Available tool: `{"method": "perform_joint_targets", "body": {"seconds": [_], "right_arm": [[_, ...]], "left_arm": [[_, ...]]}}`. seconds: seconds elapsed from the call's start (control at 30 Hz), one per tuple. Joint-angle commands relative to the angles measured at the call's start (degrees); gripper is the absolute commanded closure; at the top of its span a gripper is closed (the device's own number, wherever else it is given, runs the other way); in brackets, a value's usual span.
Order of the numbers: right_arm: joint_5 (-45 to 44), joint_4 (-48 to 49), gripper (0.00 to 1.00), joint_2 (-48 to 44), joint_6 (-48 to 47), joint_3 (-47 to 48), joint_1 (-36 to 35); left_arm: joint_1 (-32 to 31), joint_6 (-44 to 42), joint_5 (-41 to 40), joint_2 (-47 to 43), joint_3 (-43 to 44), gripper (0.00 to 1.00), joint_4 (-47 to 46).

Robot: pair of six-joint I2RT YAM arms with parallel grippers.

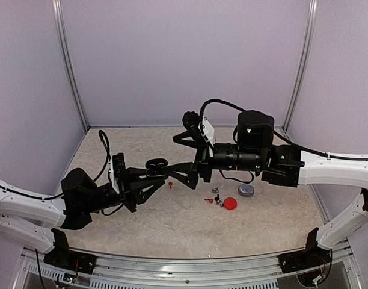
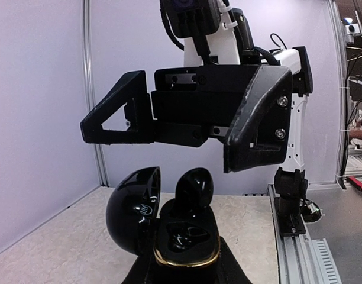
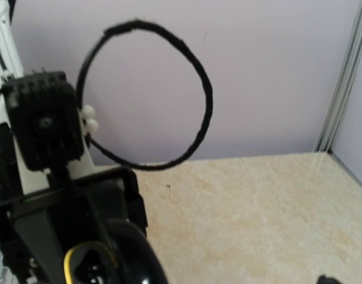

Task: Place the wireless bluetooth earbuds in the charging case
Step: Adjust the right earbud in the right side groove of the charging case.

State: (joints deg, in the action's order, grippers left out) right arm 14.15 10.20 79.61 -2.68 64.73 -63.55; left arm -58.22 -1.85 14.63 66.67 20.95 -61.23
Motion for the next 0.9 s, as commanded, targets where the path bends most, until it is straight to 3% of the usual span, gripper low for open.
{"method": "perform_joint_targets", "body": {"seconds": [0.0, 0.7, 0.87], "right_arm": [[-2.14, -1.5, 0.01, 1.0, 1.33, 1.92, 0.32], [-3.26, -5.99, 0.04, 1.61, 0.92, 1.7, 1.24], [3.46, -3.8, 0.03, -2.3, -0.28, -1.33, 1.61]], "left_arm": [[-0.09, -1.34, 1.84, 0.24, 1.68, 1.0, 0.2], [-0.52, -4.23, 0.57, -0.64, 1.54, 1.0, 1.03], [-0.41, -5.2, 0.4, -1.29, 1.03, 1.0, 1.11]]}}
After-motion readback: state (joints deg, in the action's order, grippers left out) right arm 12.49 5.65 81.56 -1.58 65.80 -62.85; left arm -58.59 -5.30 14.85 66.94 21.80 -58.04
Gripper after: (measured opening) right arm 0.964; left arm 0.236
